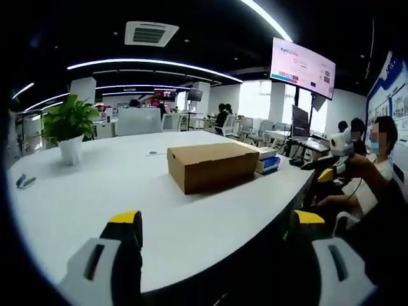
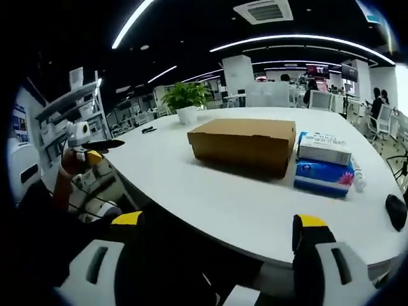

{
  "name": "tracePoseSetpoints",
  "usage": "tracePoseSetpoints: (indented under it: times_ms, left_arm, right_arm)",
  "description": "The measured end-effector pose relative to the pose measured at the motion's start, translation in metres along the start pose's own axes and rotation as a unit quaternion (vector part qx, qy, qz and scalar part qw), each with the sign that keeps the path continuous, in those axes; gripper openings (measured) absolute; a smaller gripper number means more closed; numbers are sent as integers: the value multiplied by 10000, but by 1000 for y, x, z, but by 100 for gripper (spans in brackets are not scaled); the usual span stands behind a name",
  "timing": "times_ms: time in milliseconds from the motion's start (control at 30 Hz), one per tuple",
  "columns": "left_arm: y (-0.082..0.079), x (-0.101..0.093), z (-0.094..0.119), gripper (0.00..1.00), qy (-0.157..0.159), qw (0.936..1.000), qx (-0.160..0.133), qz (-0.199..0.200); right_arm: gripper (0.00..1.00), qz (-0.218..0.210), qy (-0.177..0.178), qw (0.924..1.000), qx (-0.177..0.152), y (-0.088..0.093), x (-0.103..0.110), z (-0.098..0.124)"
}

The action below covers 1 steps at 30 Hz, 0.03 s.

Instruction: Operate the shoe box by opening the lid, removing the specified soft item, and placing it in the target area until the item is outside and the box remains undamaged.

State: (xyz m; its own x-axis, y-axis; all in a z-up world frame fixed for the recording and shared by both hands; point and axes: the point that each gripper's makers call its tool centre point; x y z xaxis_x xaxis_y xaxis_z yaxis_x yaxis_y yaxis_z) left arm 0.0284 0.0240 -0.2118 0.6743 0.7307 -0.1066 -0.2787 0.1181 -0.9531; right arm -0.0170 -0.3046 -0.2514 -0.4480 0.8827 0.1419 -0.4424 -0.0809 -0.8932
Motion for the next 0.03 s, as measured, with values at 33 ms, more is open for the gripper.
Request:
tracePoseSetpoints:
  times_ms: [33]
  left_arm:
    - [1, 1, 0, 99, -7, 10000, 5, 30]
  right_arm:
    - [98, 25, 7, 10000, -1, 0, 0, 0]
Point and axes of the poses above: the point that each gripper's makers call its tool centre point, and the gripper's own axes: z roughly backward along the fingers, x roughly to its left, y roughly out of its underside, and after that the axes turned 1 degree about -x, right-handed
